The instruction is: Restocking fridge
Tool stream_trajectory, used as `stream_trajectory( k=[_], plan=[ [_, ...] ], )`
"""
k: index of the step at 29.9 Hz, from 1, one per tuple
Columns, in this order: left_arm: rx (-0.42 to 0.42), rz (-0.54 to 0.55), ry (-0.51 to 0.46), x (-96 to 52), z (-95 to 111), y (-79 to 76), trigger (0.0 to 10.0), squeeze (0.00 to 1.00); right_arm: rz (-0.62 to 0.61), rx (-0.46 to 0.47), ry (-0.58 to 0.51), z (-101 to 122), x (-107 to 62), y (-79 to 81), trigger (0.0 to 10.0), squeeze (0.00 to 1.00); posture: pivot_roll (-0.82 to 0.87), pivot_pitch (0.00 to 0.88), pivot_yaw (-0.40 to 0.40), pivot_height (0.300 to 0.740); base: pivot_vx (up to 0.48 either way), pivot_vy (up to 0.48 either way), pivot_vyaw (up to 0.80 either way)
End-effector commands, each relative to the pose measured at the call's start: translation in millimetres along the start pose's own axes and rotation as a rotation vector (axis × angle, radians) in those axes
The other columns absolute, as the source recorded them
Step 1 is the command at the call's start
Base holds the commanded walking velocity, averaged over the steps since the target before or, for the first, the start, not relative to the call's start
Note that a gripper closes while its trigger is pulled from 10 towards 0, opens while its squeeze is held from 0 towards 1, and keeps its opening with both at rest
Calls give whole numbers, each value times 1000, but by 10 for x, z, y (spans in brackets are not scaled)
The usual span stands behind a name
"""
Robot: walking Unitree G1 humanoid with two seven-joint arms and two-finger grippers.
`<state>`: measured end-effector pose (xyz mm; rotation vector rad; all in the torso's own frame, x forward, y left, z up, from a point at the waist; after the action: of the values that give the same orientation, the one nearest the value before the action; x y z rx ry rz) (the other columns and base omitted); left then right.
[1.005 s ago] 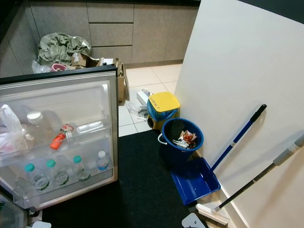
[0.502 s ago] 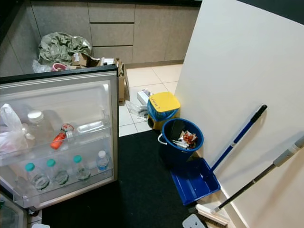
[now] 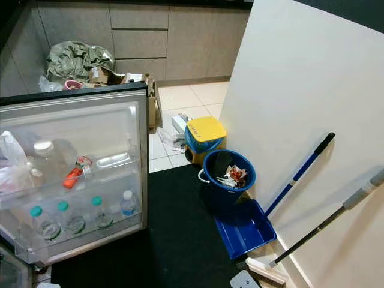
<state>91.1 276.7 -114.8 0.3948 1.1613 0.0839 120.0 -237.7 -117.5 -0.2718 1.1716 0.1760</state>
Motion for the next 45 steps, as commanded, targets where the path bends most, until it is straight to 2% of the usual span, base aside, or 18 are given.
stream_trajectory(
  k=[1,4,6,8,20,45],
  plan=[
    [-10,-19,-32,10,77,-80,10000,0,-11,0,-13,13,-10,-45,10000,0,-26,0,-100,740,0,0,0],
    [16,-18,-57,19,145,-74,10000,0,-11,1,-12,8,-11,-47,10000,0,-26,0,-100,740,0,0,0],
    [64,-13,-147,38,378,-69,10000,0,-11,1,-8,-10,-14,-47,10000,0,-27,0,-99,740,0,0,0],
    [73,-15,-175,39,442,-79,10000,0,-11,2,-7,-20,-15,-43,10000,0,-30,0,-100,740,0,0,0],
    [77,-25,-164,32,386,-91,10000,0,-9,6,-11,-10,-14,-41,10000,0,-25,0,-100,740,0,0,0],
    [71,-36,-51,10,101,-87,10000,0,-9,3,-7,-23,-17,-45,10000,0,-33,0,-98,740,0,0,0]
  ],
)
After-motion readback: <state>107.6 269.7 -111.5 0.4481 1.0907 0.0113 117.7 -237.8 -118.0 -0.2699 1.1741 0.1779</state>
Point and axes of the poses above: a point about 5 cm out from each wrist's last joint towards the gripper, its own x axis pointing out of the wrist towards the gripper, its own z axis along the axis of the wrist's last joint, y = z × x, the point moved 2 cm from there along x, pointing out of the wrist towards the gripper, and after that the axes turned 14 degrees about x, right-handed, at the moved point
